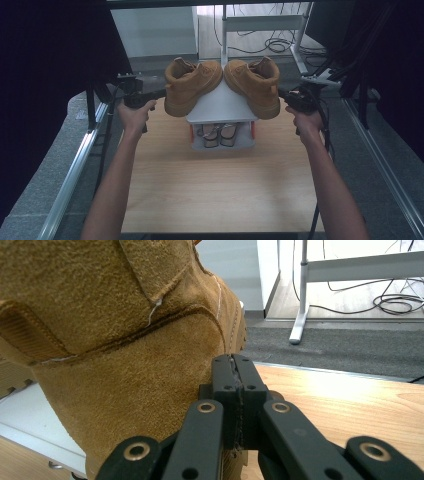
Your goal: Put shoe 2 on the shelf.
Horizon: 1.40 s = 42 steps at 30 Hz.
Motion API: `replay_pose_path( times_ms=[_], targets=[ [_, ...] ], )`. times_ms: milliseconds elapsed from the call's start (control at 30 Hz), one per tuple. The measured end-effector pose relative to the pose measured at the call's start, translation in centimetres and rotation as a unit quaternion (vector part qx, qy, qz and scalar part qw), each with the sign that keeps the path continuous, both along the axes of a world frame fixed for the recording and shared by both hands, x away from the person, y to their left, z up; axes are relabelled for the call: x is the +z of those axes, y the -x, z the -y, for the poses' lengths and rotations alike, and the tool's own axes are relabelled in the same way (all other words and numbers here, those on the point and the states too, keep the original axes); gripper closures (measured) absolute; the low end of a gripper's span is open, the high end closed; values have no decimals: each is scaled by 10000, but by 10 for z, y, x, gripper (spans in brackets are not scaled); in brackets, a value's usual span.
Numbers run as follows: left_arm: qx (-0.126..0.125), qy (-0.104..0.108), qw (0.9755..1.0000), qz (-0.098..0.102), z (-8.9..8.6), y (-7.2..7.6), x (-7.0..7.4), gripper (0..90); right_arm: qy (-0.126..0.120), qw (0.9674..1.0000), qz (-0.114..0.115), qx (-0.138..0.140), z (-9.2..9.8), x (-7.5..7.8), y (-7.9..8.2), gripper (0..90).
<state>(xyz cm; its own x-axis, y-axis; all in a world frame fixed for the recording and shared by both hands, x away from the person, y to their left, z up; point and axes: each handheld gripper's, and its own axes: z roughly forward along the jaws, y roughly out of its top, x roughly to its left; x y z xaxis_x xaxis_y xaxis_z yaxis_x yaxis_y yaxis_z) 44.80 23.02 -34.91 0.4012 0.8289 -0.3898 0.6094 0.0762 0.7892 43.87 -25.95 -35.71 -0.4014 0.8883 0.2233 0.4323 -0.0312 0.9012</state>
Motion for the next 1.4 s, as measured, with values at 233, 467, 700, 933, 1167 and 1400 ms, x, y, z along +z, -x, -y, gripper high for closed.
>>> replay_pose_path(
  times_ms=[233, 467, 700, 933, 1167, 1400],
  targets=[
    [-147, 13, 9999, -32, 11, 0, 2, 899, -24, 10000, 23, 12, -6, -1, -1, 896],
    [-33, -195, 9998, -1, 17, 0, 5, 900, -46, 9999, 46, 82, -16, -4, -2, 896],
    [-21, 8, 10000, -9, 16, -2, 7, 900, -60, 10000, 35, 56, -17, -4, -4, 896],
    [-371, 95, 9992, 73, 37, -1, 16, 899, -113, 9999, 20, 52, -20, -4, -5, 896],
    [-332, 34, 9994, 32, 36, -2, 17, 898, 31, 9998, 27, 173, -36, -5, -5, 896],
    [-324, 168, 9993, 29, 38, -2, 15, 899, 37, 10000, 9, 65, -39, -6, -9, 895]
  ],
)
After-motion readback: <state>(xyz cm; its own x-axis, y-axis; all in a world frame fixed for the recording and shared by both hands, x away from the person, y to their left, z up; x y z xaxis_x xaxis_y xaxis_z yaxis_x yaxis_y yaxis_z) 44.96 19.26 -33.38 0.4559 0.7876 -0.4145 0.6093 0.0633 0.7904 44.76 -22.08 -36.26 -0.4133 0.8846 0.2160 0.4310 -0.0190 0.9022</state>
